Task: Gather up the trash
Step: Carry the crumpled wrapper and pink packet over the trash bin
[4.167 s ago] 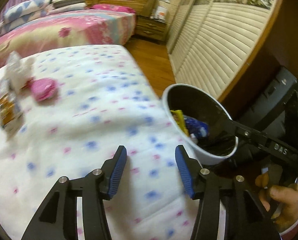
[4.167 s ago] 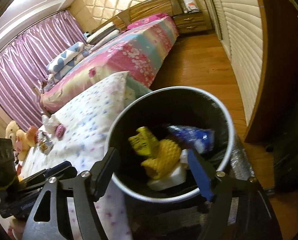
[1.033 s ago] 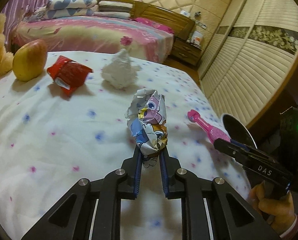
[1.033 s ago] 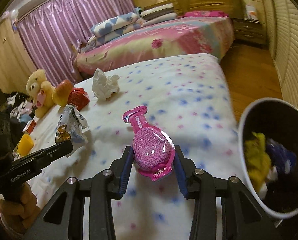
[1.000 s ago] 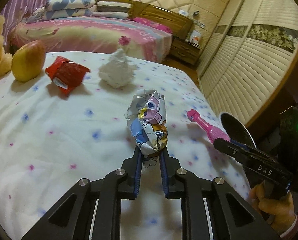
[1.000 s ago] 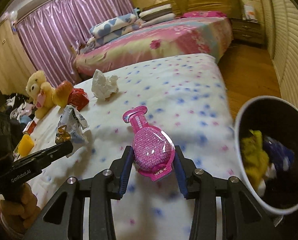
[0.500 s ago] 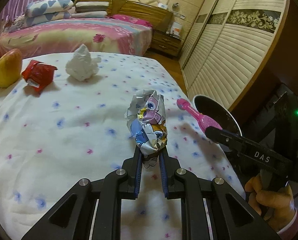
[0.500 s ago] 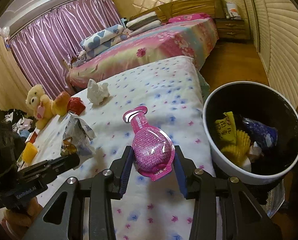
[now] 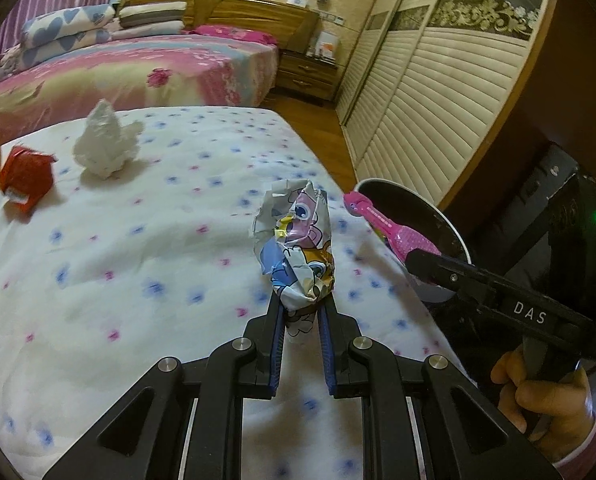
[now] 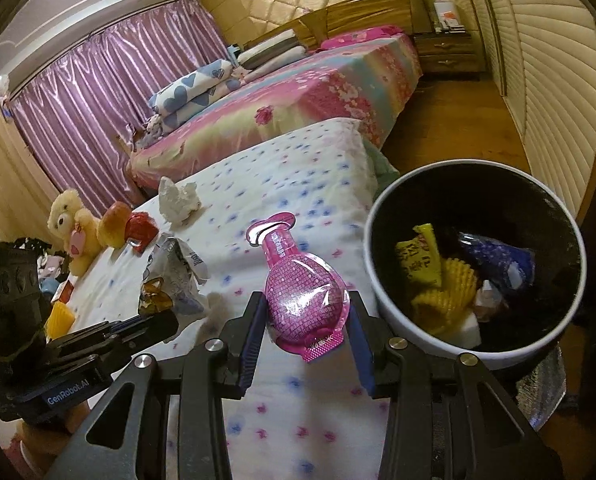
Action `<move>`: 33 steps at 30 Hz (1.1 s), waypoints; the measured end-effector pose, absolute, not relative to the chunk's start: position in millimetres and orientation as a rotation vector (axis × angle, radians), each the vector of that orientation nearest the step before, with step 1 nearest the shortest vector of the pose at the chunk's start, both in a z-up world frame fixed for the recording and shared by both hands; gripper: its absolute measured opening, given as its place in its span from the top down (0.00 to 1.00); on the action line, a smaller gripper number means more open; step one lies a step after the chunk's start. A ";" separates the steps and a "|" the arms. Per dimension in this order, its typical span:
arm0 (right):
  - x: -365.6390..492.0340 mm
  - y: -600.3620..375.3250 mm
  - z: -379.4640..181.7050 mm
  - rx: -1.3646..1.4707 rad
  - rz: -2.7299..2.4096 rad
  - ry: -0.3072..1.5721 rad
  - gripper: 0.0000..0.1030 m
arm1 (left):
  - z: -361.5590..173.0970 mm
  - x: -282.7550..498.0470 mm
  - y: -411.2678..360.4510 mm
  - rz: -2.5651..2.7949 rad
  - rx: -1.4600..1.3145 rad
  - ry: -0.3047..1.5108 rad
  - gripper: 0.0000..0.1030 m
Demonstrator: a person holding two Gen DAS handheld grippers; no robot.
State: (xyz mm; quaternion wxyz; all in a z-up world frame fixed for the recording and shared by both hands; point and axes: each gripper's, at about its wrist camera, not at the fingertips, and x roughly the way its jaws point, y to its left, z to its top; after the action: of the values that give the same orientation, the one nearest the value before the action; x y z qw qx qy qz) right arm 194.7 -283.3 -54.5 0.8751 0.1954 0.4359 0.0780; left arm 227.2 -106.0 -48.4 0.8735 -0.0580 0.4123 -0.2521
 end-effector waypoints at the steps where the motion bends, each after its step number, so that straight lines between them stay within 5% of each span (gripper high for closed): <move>1: 193.4 -287.2 -54.1 0.411 0.156 0.908 0.61 | -48.5 228.1 -109.4 -0.531 -0.118 0.862 0.86; 33: 177.8 -382.2 -56.1 0.466 -0.045 0.883 0.61 | -52.8 275.6 -215.3 -0.677 -0.004 0.894 0.86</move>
State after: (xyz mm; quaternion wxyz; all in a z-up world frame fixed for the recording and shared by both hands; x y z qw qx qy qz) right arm 177.8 -382.2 -56.1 0.8777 0.2233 0.4235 -0.0214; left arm 275.6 -215.3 -52.8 0.8469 -0.0018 0.4238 -0.3212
